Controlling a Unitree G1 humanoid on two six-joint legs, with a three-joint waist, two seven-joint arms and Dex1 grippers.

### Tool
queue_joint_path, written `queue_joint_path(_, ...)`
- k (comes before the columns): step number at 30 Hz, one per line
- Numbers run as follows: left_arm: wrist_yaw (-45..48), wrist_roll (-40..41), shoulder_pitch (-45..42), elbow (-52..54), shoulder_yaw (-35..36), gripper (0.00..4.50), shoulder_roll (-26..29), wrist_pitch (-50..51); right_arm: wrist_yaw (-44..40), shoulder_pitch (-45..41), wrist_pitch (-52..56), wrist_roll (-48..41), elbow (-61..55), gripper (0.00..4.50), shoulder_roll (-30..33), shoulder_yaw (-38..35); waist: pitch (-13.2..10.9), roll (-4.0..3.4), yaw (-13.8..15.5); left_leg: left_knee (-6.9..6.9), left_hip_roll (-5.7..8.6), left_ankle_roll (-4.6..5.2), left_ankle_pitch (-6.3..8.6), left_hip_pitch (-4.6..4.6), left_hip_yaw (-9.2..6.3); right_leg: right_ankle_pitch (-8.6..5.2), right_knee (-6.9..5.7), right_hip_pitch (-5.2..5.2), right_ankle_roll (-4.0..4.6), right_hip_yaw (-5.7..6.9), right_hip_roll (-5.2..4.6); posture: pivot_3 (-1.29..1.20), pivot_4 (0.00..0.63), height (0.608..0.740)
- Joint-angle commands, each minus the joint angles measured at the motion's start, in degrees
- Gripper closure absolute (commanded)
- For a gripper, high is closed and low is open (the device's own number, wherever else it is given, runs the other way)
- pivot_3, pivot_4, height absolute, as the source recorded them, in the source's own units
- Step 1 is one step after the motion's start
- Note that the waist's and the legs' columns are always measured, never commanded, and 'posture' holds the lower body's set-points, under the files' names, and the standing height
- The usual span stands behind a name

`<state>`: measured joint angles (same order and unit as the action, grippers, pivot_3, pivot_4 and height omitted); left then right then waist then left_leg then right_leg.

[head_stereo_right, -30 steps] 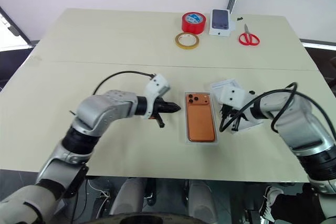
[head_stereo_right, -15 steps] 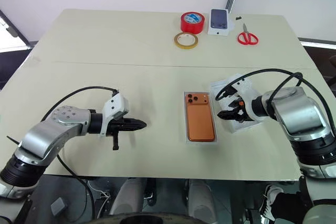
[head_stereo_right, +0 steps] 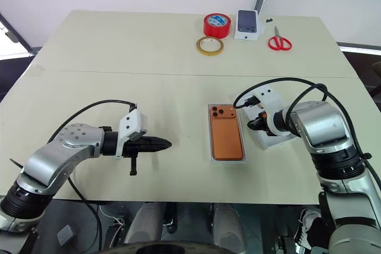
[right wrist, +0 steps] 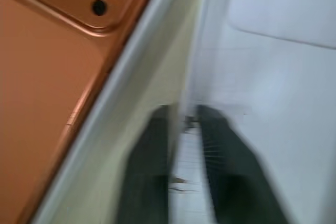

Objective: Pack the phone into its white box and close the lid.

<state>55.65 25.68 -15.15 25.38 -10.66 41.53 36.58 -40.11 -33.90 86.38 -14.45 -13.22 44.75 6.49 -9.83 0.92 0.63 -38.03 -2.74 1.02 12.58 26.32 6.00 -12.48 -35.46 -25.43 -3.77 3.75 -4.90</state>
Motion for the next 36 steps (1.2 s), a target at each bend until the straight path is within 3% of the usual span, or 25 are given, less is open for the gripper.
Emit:
queue_joint_path(1,0.34,0.67,1.22,1.27,2.53,4.5,-0.63,-3.93,1.41,-1.62,1.22,-1.34,-1.37,4.48,0.71,-2.04,0.0,-0.01,-0.01,0.0,0.0,0.0,0.0,0.0,0.0,0.0,0.0,0.0,0.0,0.0,0.0,0.0,0.15,0.74)
queue_joint_path(8,-0.38,1.54,4.26,-0.53,7.97,4.5,-1.03,-7.93,-0.43,-8.5,5.0,-7.44,-1.52,4.48,0.41,-11.6,-0.05,-0.12,-0.24,0.0,-0.01,0.0,0.0,0.0,0.02,0.0,-0.02,-0.03,0.0,-0.01,0.01,0.0,0.15,0.74)
queue_joint_path(11,-0.66,2.02,5.91,-2.25,11.47,4.5,-1.32,-10.13,-0.8,-12.64,6.12,-18.23,1.22,4.48,-2.07,-18.04,-0.06,-0.12,-0.36,0.01,-0.1,0.0,0.0,0.0,-0.01,0.01,-0.05,-0.04,-0.01,0.0,0.13,0.0,0.15,0.74)
queue_joint_path(14,-1.06,1.54,6.51,-5.01,13.65,4.5,-1.69,-12.45,4.59,-15.84,6.12,-37.45,5.97,4.48,-4.33,-22.06,-0.05,-0.11,-0.39,0.03,-0.17,-0.01,0.0,-0.06,-0.03,0.01,-0.06,0.0,-0.01,0.01,0.23,0.0,0.15,0.74)
queue_joint_path(17,-1.38,1.76,6.02,-7.8,15.35,4.5,-2.92,-14.78,17.64,-17.39,6.12,-61.83,12.78,4.48,-5.51,-21.46,-0.05,-0.12,-0.36,0.04,-0.19,-0.01,0.0,-0.08,-0.02,0.01,-0.08,0.03,0.0,0.0,0.2,0.0,0.15,0.74)
queue_joint_path(19,-2.09,1.03,4.77,-9.71,15.57,4.5,-3.67,-15.71,30.83,-15.15,0.55,-83.06,15.17,4.48,-4.71,-15.92,-0.05,-0.12,-0.23,0.04,-0.18,0.0,0.0,-0.06,0.01,0.01,-0.06,0.02,0.0,0.0,0.17,0.0,0.15,0.74)
queue_joint_path(21,-3.0,0.25,3.29,-11.51,15.45,4.5,-4.35,-16.38,41.55,-9.7,-7.75,-96.6,12.84,4.48,-7.96,-10.63,0.06,0.07,-0.11,0.04,-0.17,0.0,0.0,-0.06,0.01,0.02,-0.04,0.05,-0.01,0.0,0.15,0.0,0.15,0.74)
queue_joint_path(24,-3.43,-0.61,2.47,-12.65,14.66,4.5,-4.86,-17.0,55.08,-1.6,-16.18,-98.55,6.34,4.48,-18.4,-10.45,0.1,0.11,-0.18,0.04,-0.2,0.02,0.0,-0.16,-0.01,0.13,-0.03,0.19,-0.21,0.01,0.22,0.0,0.15,0.74)
queue_joint_path(29,-4.21,-1.4,1.91,-12.3,13.65,4.5,-5.93,-17.14,84.56,10.15,-31.85,-98.55,-8.02,4.48,-37.43,-11.05,0.08,0.03,-0.26,0.02,-0.2,0.02,-0.01,-0.06,0.03,0.26,-0.21,0.01,-0.46,-0.04,0.2,0.0,0.15,0.74)
queue_joint_path(34,-4.15,-2.01,0.95,-11.12,10.89,4.5,-7.8,-16.84,98.09,14.07,-36.9,-98.55,-12.72,4.48,-41.08,-12.43,0.12,0.01,-0.1,-0.01,-0.2,0.0,-0.01,-0.07,-0.02,0.16,-0.06,0.1,-0.29,-0.04,0.2,0.0,0.15,0.74)
queue_joint_path(36,-4.16,-2.78,0.05,-11.06,8.55,4.5,-8.87,-16.79,98.34,14.55,-36.24,-98.55,-12.88,3.86,-39.5,-13.03,0.12,0.0,-0.19,-0.01,-0.19,-0.01,-0.01,-0.07,0.0,0.13,0.0,0.12,-0.22,-0.05,0.19,0.0,0.15,0.74)
